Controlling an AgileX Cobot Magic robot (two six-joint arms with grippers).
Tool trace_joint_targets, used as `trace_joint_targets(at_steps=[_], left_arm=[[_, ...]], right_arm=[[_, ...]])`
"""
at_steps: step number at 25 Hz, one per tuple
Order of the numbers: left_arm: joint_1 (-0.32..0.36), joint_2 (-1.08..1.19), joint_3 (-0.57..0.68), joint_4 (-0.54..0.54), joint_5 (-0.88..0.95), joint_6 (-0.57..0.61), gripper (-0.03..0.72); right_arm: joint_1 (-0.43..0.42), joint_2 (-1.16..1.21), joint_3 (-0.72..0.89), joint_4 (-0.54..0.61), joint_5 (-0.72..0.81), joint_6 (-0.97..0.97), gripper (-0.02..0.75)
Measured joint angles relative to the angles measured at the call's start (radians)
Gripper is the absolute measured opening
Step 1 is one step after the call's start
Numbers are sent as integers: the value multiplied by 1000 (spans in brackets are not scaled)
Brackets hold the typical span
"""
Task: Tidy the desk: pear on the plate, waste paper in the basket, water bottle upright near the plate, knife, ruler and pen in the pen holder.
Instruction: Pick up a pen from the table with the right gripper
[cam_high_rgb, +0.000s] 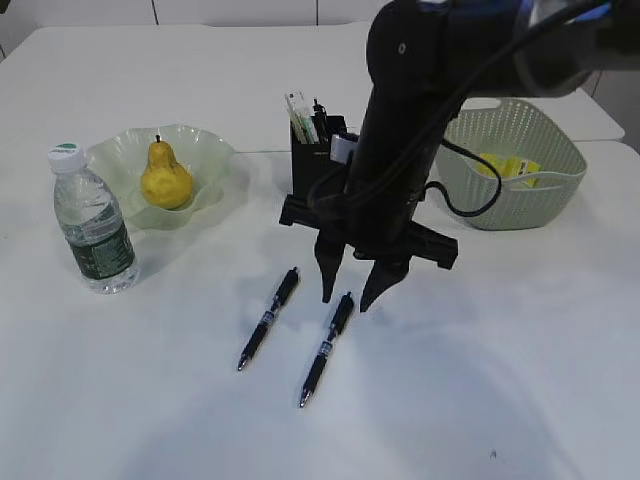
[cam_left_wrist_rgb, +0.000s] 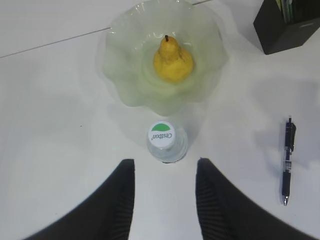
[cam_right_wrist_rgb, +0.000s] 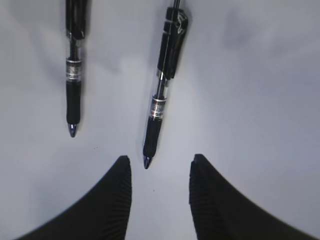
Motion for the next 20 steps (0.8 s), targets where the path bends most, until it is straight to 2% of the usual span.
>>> trace_joint_targets(at_steps=[8, 14, 20], left_arm=[[0, 0, 0, 8, 0, 0, 285], [0, 0, 0, 8, 0, 0, 285], [0, 0, 0, 10, 0, 1, 285]], right_arm=[[0, 81, 0, 13, -39, 2, 321], [0, 100, 0, 13, -132, 10, 321], [0, 124, 0, 17, -140, 12, 321]])
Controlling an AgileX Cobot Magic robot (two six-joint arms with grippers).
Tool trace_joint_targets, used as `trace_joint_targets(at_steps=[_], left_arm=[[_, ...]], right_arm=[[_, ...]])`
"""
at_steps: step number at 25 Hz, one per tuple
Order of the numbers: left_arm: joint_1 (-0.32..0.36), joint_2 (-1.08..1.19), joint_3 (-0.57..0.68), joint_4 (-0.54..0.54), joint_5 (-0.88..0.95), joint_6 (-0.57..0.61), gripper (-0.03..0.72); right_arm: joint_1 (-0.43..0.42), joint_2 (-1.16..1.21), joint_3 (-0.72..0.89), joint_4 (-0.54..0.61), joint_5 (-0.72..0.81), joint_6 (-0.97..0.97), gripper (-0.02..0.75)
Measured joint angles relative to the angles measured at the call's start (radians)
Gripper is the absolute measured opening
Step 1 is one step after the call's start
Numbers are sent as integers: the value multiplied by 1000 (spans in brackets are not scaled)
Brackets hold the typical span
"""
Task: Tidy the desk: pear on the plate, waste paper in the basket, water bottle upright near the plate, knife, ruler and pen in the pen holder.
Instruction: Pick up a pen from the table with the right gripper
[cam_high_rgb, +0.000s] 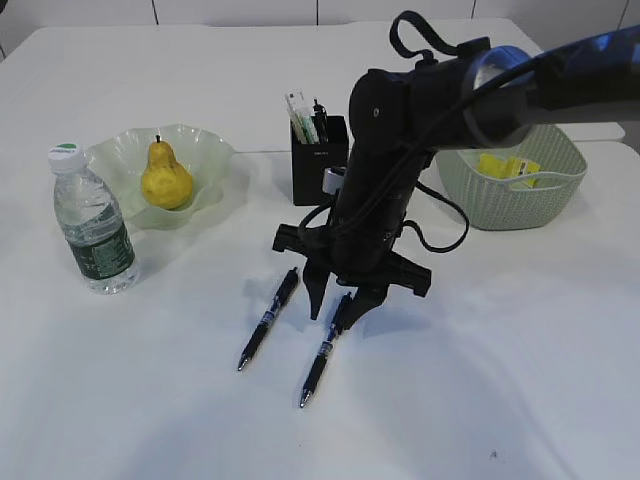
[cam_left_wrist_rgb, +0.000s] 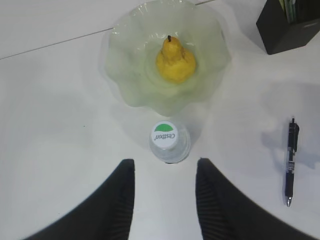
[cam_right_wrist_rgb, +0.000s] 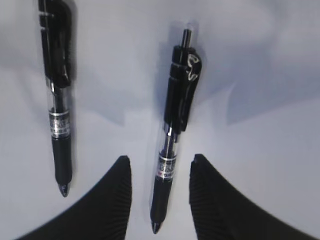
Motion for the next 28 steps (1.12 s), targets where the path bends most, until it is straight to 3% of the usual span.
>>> trace_joint_targets(at_steps=[28], left_arm=[[0, 0, 0, 2, 0, 0, 285]], right_arm=[[0, 46, 0, 11, -16, 8, 321]])
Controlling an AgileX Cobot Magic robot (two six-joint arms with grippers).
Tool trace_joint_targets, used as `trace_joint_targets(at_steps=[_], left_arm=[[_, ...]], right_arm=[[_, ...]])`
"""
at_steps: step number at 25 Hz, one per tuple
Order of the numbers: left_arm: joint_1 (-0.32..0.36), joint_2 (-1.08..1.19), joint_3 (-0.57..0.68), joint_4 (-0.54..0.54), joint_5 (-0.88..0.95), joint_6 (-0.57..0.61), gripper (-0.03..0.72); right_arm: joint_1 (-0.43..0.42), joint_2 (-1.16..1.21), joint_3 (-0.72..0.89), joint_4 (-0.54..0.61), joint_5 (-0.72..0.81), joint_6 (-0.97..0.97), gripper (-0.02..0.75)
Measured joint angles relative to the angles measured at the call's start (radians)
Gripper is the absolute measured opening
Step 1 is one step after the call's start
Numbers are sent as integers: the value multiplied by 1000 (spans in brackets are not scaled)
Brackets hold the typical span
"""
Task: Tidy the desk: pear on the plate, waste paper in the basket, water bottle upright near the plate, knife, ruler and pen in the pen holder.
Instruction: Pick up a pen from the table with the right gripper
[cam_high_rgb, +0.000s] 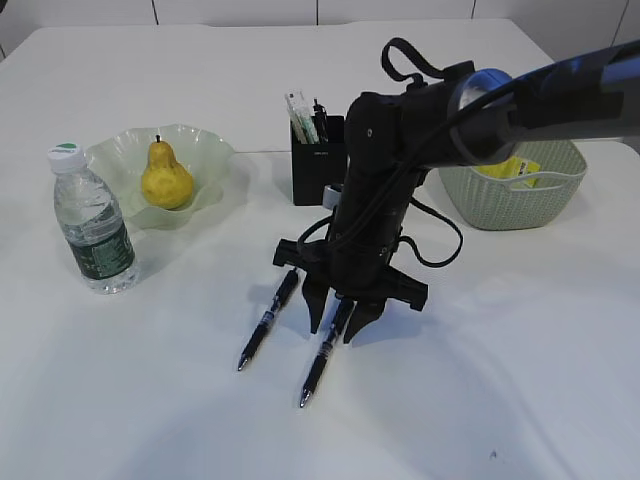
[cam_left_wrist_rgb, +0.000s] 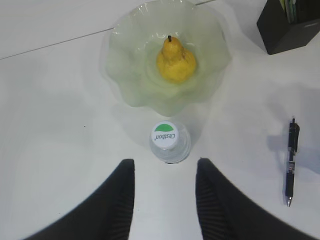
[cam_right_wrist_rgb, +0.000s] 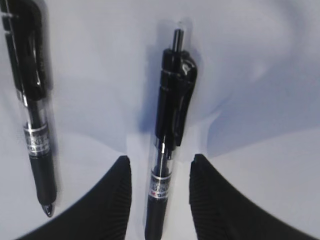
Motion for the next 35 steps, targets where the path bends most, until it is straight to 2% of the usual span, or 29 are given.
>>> trace_joint_targets(at_steps=[26, 35], left_arm=[[0, 0, 0, 2, 0, 0, 285], [0, 0, 0, 2, 0, 0, 285]], right_arm=[[0, 28, 0, -2, 28, 5, 320], [0, 28, 0, -52, 50, 9, 320]])
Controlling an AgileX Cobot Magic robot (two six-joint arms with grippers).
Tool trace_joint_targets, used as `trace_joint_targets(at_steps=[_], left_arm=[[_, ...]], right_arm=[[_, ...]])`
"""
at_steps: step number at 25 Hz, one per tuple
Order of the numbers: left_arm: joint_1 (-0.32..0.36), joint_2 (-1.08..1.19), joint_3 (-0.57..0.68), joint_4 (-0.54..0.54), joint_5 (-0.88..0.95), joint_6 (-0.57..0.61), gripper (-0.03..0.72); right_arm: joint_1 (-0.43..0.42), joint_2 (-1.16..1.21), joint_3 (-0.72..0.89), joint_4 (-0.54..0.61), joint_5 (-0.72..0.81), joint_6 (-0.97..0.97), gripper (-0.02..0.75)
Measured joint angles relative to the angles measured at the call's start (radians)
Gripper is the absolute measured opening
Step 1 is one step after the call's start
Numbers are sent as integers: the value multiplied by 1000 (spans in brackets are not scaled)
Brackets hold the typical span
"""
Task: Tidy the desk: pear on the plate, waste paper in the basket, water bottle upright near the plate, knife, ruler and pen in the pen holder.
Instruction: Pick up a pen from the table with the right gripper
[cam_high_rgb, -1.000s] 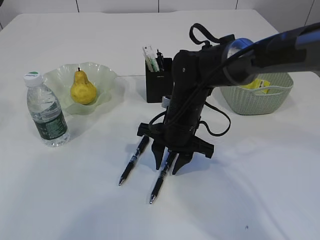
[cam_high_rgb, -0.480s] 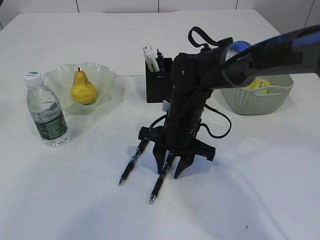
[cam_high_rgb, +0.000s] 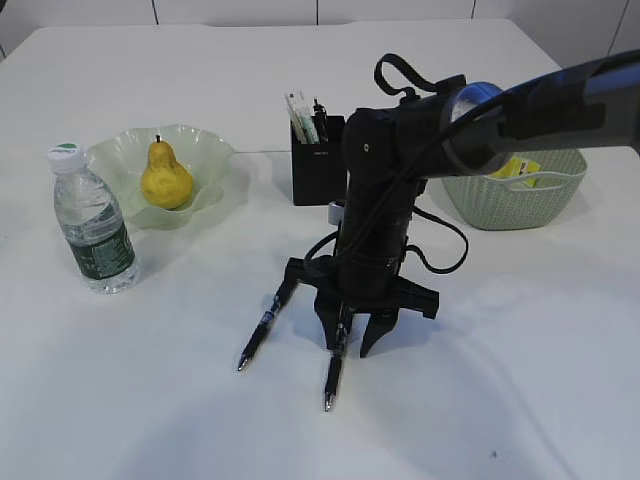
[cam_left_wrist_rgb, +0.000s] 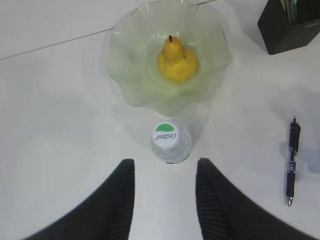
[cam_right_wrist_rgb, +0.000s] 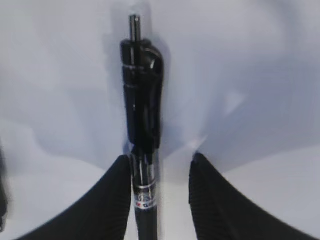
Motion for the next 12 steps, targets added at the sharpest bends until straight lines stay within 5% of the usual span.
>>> trace_joint_targets(at_steps=[12], left_arm=[[0, 0, 0, 0, 0, 0, 285]], right_arm=[[0, 0, 0, -61, 14, -1, 198]])
